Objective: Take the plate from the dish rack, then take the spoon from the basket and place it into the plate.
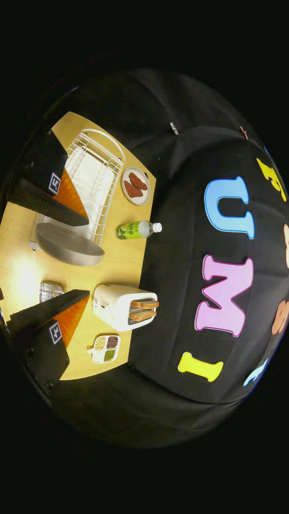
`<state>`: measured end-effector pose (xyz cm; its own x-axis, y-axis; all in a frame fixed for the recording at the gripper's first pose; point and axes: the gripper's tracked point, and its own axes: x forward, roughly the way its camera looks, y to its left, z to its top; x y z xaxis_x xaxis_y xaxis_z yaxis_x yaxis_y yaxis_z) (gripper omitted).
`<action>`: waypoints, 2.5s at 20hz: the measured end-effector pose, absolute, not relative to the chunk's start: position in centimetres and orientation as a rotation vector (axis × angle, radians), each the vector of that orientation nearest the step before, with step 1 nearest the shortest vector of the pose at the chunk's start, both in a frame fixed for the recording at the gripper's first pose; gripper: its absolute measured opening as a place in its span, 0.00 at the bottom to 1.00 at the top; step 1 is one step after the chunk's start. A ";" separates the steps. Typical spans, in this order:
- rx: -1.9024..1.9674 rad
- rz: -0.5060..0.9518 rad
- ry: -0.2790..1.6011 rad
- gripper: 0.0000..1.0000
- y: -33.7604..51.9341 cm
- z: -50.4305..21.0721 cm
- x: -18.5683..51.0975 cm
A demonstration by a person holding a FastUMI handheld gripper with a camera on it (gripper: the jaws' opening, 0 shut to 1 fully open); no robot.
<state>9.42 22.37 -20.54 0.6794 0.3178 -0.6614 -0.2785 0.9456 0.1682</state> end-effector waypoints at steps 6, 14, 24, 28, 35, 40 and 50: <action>0.032 0.301 0.888 0.95 24.5 -25.7 9.3; 0.027 0.120 1.012 0.34 23.3 -29.3 9.4; -0.125 0.040 1.046 0.19 22.4 -28.1 10.6; -0.259 0.044 1.011 0.19 23.4 -26.5 11.7; -0.447 0.082 0.979 0.18 25.3 -25.4 12.7; -0.542 0.065 0.985 0.18 25.6 -24.5 14.0; -0.293 0.108 0.895 0.18 24.3 -18.6 15.3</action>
<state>15.30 24.35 -18.60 0.6230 -0.0292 -0.7817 -0.2142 0.9547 -0.2065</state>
